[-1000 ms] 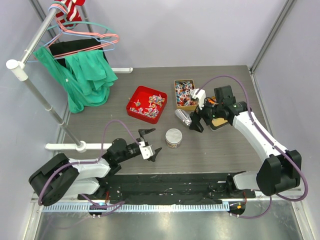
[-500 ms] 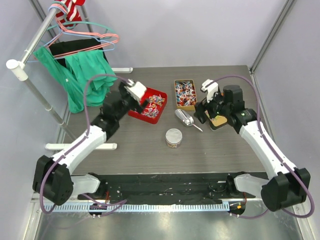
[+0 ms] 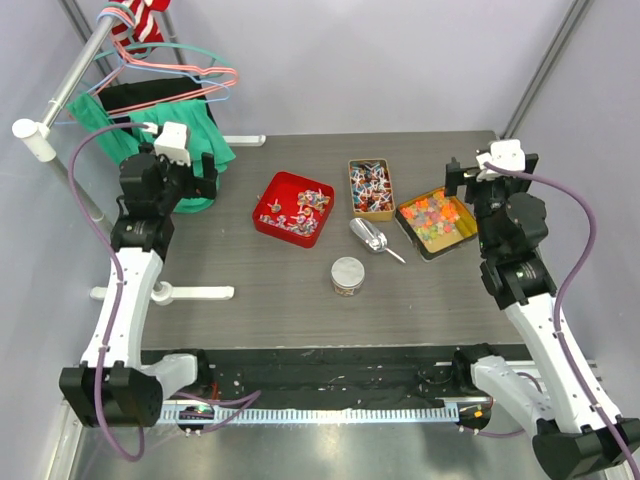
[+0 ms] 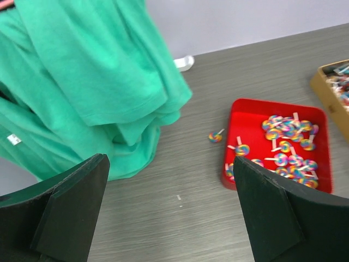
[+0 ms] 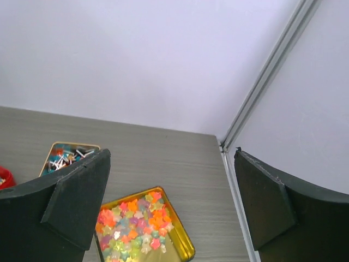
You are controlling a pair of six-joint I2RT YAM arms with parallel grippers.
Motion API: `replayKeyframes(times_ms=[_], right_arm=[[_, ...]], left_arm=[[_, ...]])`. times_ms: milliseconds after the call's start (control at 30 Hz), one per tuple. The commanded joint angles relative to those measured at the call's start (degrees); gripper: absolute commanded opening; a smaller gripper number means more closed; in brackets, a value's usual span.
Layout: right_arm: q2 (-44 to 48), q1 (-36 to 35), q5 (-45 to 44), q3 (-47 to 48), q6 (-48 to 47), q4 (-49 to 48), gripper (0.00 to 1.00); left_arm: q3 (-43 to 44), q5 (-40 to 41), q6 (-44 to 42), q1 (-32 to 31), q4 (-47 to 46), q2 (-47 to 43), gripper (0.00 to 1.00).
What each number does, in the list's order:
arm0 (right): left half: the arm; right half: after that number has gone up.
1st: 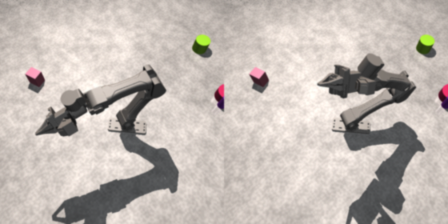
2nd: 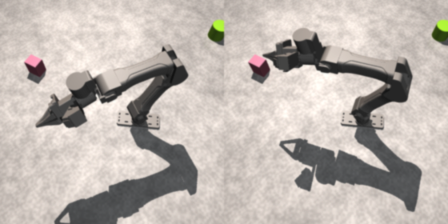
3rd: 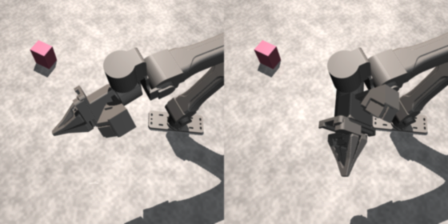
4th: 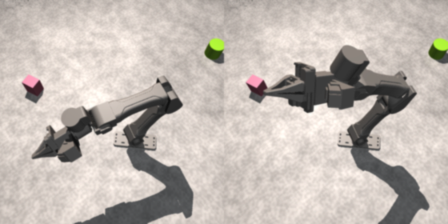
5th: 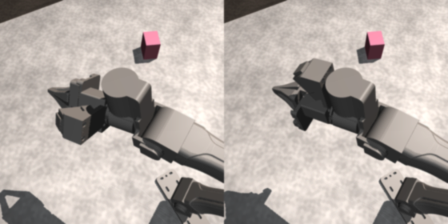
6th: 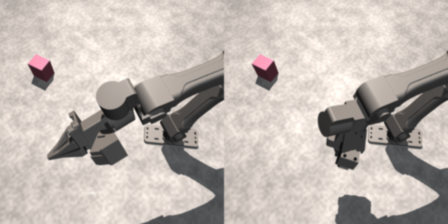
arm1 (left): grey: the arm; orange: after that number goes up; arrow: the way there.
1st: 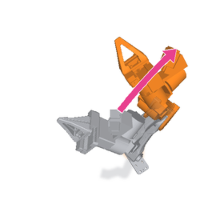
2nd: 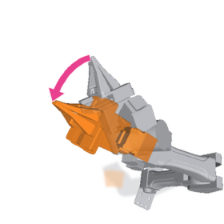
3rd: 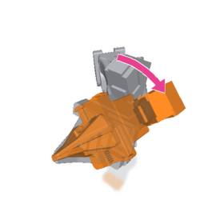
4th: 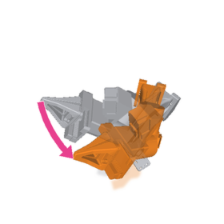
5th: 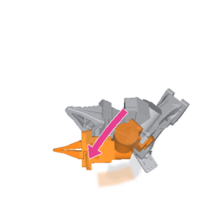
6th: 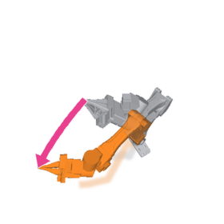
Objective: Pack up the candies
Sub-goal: Reset both arms
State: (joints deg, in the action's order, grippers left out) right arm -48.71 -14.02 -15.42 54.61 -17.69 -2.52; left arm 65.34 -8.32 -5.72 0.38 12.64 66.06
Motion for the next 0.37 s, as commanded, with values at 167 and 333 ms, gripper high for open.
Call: replayKeyframes(times_ms=[167,333], right_arm=[[1.07,0.05,-3.39,-0.65,0.99,-5.74,1.00],[1.07,0.05,-3.04,-0.03,1.17,-5.30,1.00]], left_arm=[[0.31,-3.64,2.90,-0.56,0.98,-3.66,1.00],[0.23,-3.55,2.46,-0.56,0.98,-4.10,1.00]])
